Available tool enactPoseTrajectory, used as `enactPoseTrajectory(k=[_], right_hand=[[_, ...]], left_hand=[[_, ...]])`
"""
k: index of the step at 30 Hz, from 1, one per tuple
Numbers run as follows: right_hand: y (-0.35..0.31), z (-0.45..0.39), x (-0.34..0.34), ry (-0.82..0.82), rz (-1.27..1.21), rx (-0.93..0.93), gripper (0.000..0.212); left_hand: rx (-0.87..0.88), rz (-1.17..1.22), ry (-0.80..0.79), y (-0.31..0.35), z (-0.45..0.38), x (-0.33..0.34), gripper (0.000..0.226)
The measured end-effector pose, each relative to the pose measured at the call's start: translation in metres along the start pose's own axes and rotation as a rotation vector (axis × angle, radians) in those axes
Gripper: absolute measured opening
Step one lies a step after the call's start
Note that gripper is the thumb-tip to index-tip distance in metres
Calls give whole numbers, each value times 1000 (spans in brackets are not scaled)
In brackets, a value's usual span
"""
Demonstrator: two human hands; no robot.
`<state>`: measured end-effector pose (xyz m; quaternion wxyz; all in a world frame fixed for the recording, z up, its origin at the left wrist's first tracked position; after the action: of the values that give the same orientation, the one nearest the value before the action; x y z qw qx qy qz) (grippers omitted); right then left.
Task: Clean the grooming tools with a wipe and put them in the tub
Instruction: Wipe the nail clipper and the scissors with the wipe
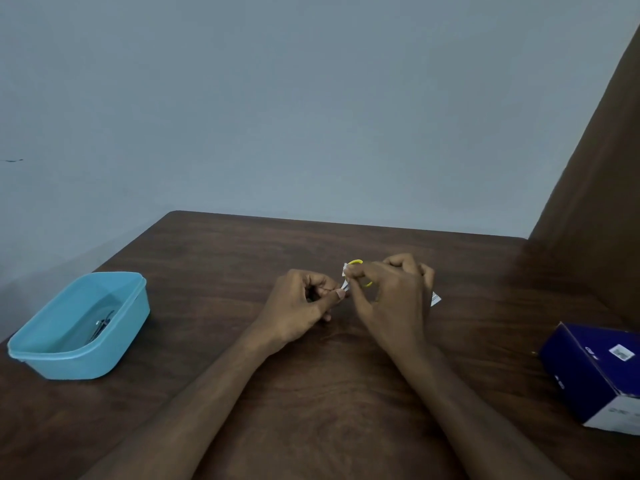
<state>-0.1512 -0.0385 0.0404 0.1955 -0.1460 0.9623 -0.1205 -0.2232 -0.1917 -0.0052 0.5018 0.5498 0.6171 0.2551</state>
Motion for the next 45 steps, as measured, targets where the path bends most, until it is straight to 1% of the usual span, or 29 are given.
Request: enactPoseTrajectory(k=[1, 3, 5, 6, 8, 9, 11, 13, 17, 19, 21, 23, 25, 27, 28, 30, 35, 38, 40, 42, 44, 45], right_hand=[[1, 1, 2, -14, -19, 12, 2], [4, 2, 6, -50, -136, 60, 8], [14, 2, 8, -56, -343, 204, 17], [21, 2, 7, -27, -426, 301, 20], [36, 1, 4, 71, -556, 478, 15], [42, 1, 3, 114, -605, 538, 12], [51, 3, 3, 146, -659, 608, 10], [55, 5, 6, 138, -675, 644, 13], [62, 8, 9, 137, -669, 732, 28], [61, 7, 7, 137, -625, 715, 24], [56, 3, 0, 132, -526, 620, 12], [45, -2, -7, 139, -475, 491, 6], [32, -7, -10, 117, -408, 321, 5], [20, -7, -5, 66, -268, 157, 2], [18, -5, -1, 48, -208, 122, 2], [20, -3, 5, 32, -156, 137, 4], [24, 0, 8, 1, -126, 189, 6], [26, 3, 11, -49, -71, 231, 5], [29, 6, 16, -92, -84, 272, 4], [34, 10, 23, -130, -181, 375, 7], [40, 17, 32, -182, -335, 557, 12], [41, 21, 37, -219, -416, 653, 11]], left_hand=[[2, -12, 8, 0, 0, 0, 20], [3, -25, 23, 0, 0, 0, 18], [-16, 0, 42, -1, 0, -1, 16], [-31, 19, 50, -2, 1, -2, 15], [-63, 45, 55, -5, 1, -2, 13], [-72, 56, 53, -5, 1, -2, 12], [-73, 72, 47, -5, 0, -2, 11], [-67, 80, 40, -4, 1, -2, 11], [-57, 54, 27, -1, 2, 0, 12], [-54, 40, 32, -1, 2, 0, 11], [-38, 28, 31, -1, 2, 0, 9], [-17, 11, 22, 1, 3, 1, 8], [-14, 18, 13, 2, 3, 1, 7], [-14, 23, 8, 3, 3, 1, 7], [-9, 16, 8, 3, 3, 0, 7], [14, -16, 23, 5, 3, -1, 7], [111, -137, 87, 12, 4, -4, 7], [221, -236, 120, 17, 4, -4, 12], [262, -283, 140, 19, 5, -4, 17], [271, -314, 163, 19, 5, -4, 21], [275, -338, 181, 17, 4, -6, 18], [274, -349, 184, 16, 3, -6, 17]])
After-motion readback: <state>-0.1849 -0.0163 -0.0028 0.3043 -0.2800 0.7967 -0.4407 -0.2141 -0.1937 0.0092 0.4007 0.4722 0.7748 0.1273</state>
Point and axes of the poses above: each hand's wrist, its own z-axis away from the middle knuckle, its own x-axis out of the palm, y = z × x, the point moved 8 cm from there along -z, towards the middle knuckle, and after that the axes turned 10 degrees about y, right-handed, at the moved point
